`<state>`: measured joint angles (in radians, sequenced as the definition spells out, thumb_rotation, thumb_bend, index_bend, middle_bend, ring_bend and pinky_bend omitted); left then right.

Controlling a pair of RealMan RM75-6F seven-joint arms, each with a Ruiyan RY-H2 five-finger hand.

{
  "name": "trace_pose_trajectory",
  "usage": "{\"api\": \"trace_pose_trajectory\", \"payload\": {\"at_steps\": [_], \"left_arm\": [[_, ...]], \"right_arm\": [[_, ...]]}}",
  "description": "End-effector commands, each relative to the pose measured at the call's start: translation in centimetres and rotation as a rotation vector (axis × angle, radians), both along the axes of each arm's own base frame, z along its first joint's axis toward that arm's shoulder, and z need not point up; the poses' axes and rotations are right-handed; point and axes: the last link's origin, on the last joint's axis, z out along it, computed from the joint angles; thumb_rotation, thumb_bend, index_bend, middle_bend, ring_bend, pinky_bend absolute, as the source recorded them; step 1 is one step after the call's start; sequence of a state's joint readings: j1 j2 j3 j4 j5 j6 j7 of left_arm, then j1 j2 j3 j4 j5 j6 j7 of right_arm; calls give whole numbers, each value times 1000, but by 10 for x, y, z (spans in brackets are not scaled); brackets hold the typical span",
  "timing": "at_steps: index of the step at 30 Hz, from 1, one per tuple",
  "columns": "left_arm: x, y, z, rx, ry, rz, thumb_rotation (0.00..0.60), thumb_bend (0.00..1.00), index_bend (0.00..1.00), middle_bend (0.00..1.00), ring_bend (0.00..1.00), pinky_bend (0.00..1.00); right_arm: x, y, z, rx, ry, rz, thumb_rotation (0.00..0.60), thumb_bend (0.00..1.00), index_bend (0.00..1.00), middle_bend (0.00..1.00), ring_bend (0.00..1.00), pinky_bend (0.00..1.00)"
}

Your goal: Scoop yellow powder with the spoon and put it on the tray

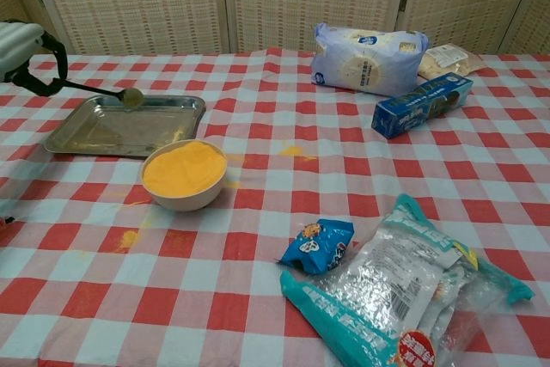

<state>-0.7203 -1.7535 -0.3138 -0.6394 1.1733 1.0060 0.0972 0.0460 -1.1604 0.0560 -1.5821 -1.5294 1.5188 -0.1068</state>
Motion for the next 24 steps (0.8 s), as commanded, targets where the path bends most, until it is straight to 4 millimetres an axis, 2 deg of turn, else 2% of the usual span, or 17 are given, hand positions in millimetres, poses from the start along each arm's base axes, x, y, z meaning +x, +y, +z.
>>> {"api": "trace_pose_trajectory", "payload": {"at_steps": [1,5,7,10,12,13,14,15,21,22,24], "left_arm": [[5,9,-24,-57,-65,16,600,599,877,319,100,42],[4,7,-32,-81,-65,12,600,578,788,302,89,42],[4,6,-35,-97,-62,9,600,560,681,279,70,44],[3,5,-38,-114,-75,10,600,518,423,232,41,45],[3,5,-39,-123,-94,19,600,476,161,178,12,46],[4,5,-39,-126,-105,22,600,459,63,148,3,46],[5,5,-38,-128,-124,23,600,450,25,131,0,47],[6,5,-37,-128,-133,21,600,437,1,113,0,48],[9,-6,-26,-117,-135,-6,600,410,0,61,0,55],[8,-13,-20,-109,-143,-21,600,410,0,46,0,55],[6,-41,-5,-106,-178,-71,600,410,0,21,0,55]], "right_arm": [[0,-1,0,1,1,-2,600,52,0,0,0,0],[1,-2,-2,-2,-8,8,600,52,0,0,0,0],[1,-2,-1,-8,-11,10,600,53,0,0,0,0],[1,-1,0,-13,-13,15,600,52,0,0,0,0],[1,-1,-1,-10,-13,16,600,53,0,0,0,0],[1,0,-1,-10,-13,16,600,53,0,0,0,0],[2,0,-1,-9,-14,18,600,53,0,0,0,0],[2,0,-1,-9,-14,19,600,53,0,0,0,0],[4,5,4,-29,-28,33,600,52,0,0,0,0],[4,6,5,-32,-29,31,600,53,0,0,0,0],[2,6,7,-40,-26,18,600,53,0,0,0,0]]}}
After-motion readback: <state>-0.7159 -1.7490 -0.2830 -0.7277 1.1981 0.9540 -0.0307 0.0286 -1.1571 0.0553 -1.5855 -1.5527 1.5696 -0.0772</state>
